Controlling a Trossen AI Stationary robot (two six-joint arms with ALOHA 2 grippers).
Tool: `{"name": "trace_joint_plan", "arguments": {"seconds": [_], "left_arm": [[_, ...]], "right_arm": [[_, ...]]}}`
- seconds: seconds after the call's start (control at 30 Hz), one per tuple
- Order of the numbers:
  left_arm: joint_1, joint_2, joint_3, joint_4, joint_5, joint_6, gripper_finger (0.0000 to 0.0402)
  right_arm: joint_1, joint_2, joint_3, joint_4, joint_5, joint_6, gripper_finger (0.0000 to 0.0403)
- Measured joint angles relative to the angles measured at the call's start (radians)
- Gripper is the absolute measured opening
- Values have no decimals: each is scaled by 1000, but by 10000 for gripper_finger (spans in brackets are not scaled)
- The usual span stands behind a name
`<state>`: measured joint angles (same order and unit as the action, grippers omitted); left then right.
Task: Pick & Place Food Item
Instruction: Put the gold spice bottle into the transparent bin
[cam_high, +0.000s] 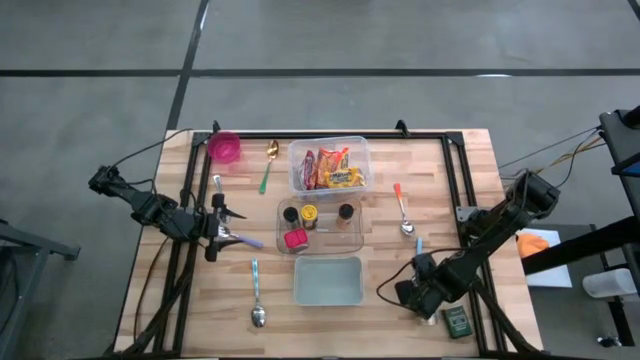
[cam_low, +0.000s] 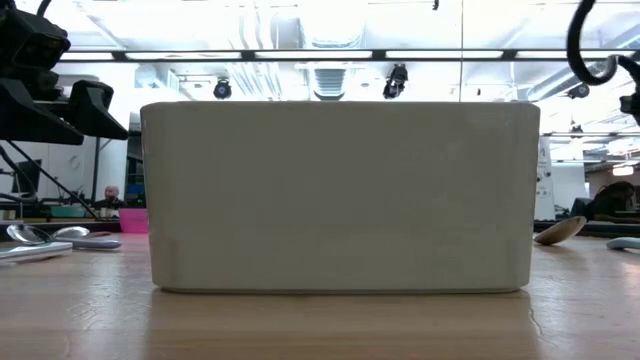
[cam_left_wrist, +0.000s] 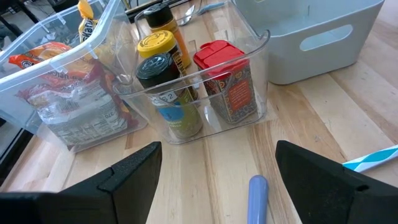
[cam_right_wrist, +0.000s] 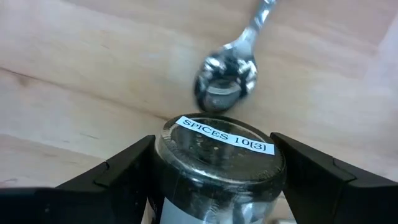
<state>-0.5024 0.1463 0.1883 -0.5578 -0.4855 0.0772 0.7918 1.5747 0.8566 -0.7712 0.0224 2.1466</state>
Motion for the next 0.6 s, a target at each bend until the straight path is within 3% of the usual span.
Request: {"name": "trace_joint_plan", "arguments": {"seconds": [0.37,0.6], "left_arm": [[0,0,0,0,0,0,316],[0,0,0,0,0,0,316]], "right_arm": [[-16,-67,0,-19,159,-62,298],[-86,-85,0,-39,246,-179,281]]}}
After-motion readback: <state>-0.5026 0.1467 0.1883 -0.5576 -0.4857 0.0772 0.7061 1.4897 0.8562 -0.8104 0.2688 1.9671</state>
